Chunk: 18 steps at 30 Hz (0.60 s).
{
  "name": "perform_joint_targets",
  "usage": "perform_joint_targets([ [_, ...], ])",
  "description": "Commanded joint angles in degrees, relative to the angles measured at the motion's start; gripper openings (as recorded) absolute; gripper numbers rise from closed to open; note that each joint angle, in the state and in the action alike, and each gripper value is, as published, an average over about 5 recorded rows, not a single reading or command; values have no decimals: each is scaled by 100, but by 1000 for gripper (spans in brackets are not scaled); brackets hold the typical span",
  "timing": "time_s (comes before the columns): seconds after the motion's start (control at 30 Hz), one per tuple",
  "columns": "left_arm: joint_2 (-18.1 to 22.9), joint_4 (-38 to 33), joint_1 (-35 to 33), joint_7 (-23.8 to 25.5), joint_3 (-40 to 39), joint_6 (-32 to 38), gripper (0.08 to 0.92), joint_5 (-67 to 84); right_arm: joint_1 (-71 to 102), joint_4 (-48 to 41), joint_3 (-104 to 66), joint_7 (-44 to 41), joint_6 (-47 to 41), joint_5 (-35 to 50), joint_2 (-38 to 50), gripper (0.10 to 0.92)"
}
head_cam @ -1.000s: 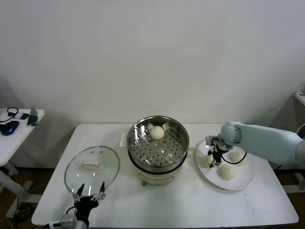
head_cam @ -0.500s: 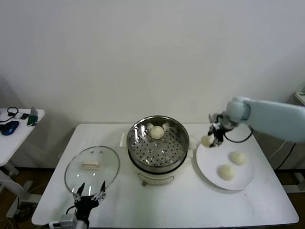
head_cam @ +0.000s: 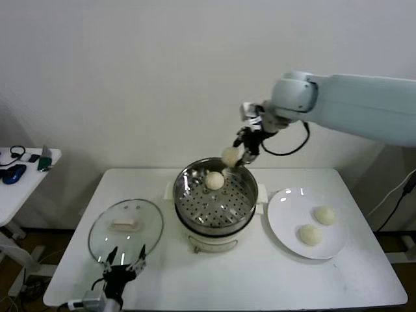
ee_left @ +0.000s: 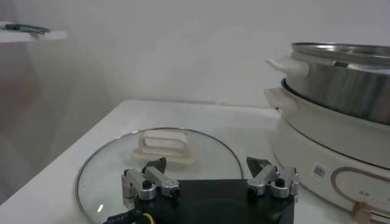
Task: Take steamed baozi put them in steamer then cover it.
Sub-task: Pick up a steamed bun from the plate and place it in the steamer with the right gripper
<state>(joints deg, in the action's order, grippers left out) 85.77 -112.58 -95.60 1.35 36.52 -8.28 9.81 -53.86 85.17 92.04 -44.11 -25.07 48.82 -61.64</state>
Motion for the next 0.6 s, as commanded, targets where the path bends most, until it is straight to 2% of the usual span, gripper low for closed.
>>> perform_joint_targets([
  [0.03, -11, -34, -5, 3, -1, 7, 823, 4, 954, -408, -165, 601, -481, -50, -1469, 594],
  [0.27, 12, -36, -9, 3, 14, 12, 823, 4, 1677, -1308, -301, 593, -464, -493, -1875, 595],
  [0.6, 7, 13, 51, 3, 41, 18, 823, 17, 2218, -1754, -291, 627, -457, -933, -2058, 609],
])
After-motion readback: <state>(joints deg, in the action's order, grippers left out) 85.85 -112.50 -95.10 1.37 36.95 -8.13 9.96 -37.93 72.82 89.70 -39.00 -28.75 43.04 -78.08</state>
